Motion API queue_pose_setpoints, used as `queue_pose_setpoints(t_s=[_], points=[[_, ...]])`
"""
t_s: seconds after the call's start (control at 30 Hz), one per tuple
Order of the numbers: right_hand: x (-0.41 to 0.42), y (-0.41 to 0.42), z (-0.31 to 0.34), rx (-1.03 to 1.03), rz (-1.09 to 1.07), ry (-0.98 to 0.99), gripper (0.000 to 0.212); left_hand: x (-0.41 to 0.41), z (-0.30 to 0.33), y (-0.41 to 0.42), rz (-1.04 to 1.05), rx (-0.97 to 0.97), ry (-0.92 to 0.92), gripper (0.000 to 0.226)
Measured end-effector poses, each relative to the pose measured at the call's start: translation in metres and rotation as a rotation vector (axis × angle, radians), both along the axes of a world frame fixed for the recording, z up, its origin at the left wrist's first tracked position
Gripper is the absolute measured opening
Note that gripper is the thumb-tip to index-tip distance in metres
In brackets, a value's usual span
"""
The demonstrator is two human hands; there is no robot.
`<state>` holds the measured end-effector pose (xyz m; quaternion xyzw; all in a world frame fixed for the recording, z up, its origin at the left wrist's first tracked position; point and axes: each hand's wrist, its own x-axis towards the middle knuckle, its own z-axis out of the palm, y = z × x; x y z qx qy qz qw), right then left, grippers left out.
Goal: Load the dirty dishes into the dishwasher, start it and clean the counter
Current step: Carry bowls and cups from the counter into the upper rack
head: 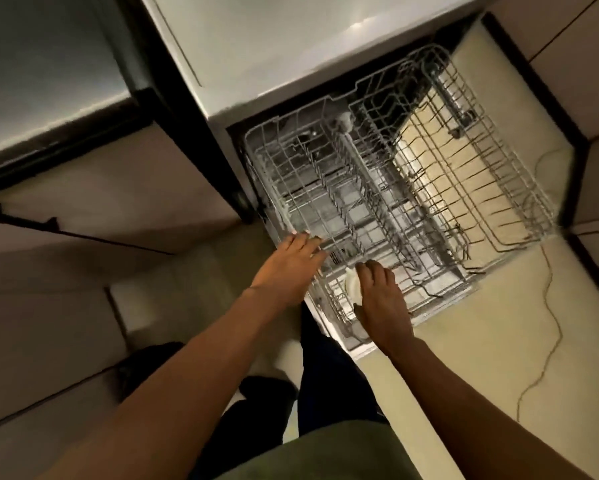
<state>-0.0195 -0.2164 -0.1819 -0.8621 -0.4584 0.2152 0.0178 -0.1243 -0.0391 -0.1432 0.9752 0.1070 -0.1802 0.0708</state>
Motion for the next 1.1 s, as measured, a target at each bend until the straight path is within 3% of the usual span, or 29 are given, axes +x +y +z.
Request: queue_pose_setpoints(t_s=[0.2, 0.4, 0.53, 0.73, 0.9, 1.1], points=[[0.015, 0.007, -0.045, -0.166, 0.282, -0.060, 0.062, 0.001, -0.013, 0.004, -0.024, 0.036, 0.137, 0.057], [0.021, 0.007, -0.063, -0.250, 0.368, -0.030, 0.068, 0.005, -0.012, -0.002, 0.020, 0.054, 0.133, 0.049], [0.026, 0.008, -0.065, -0.312, 0.404, -0.012, 0.087, 0.005, -0.011, -0.004, 0.039, 0.044, 0.131, 0.052], [0.038, 0.011, -0.043, -0.330, 0.344, 0.058, 0.096, 0.002, 0.000, -0.001, 0.112, -0.042, 0.082, 0.056], [0.035, 0.031, -0.019, -0.082, 0.271, 0.056, 0.045, -0.015, 0.026, 0.008, 0.216, -0.013, -0.033, 0.054], [0.005, 0.080, 0.023, 0.223, 0.304, 0.111, 0.023, -0.062, 0.070, 0.038, 0.334, 0.138, -0.090, 0.048]])
